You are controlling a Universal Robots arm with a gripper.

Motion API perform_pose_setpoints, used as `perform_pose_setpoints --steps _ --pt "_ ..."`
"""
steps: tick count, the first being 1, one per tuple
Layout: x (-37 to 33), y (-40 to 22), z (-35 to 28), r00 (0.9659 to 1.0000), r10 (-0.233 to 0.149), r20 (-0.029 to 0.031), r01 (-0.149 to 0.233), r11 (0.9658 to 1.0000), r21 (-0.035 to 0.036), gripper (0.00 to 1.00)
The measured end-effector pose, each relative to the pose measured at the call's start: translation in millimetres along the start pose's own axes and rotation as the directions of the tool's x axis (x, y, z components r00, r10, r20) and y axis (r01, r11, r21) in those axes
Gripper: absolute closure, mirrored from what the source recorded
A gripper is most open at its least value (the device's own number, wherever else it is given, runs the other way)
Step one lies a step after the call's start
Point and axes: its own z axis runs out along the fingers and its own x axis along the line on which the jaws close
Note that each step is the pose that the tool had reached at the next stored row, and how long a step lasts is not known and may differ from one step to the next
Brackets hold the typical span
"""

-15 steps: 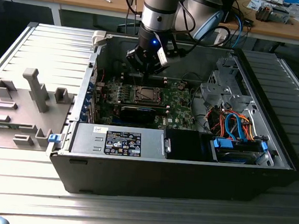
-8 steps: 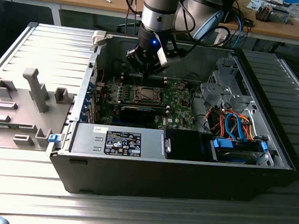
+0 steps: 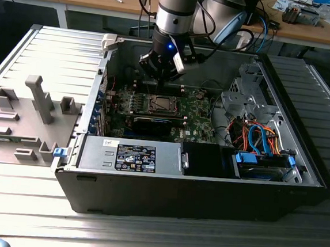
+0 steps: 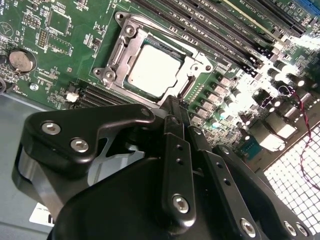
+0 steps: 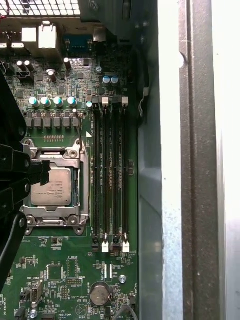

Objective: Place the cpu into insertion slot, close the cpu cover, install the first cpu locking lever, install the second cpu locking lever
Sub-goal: 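Install the first cpu locking lever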

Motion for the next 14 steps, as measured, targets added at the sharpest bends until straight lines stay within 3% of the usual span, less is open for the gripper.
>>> perform_pose_setpoints --steps 5,14 --pt "0.2 0.0 0.0 1.0 -0.001 0.0001 0.001 0.9999 -0.0115 0.89" --pt "0.3 0.0 0.1 1.0 -0.001 0.0001 0.001 0.9998 -0.0208 0.89"
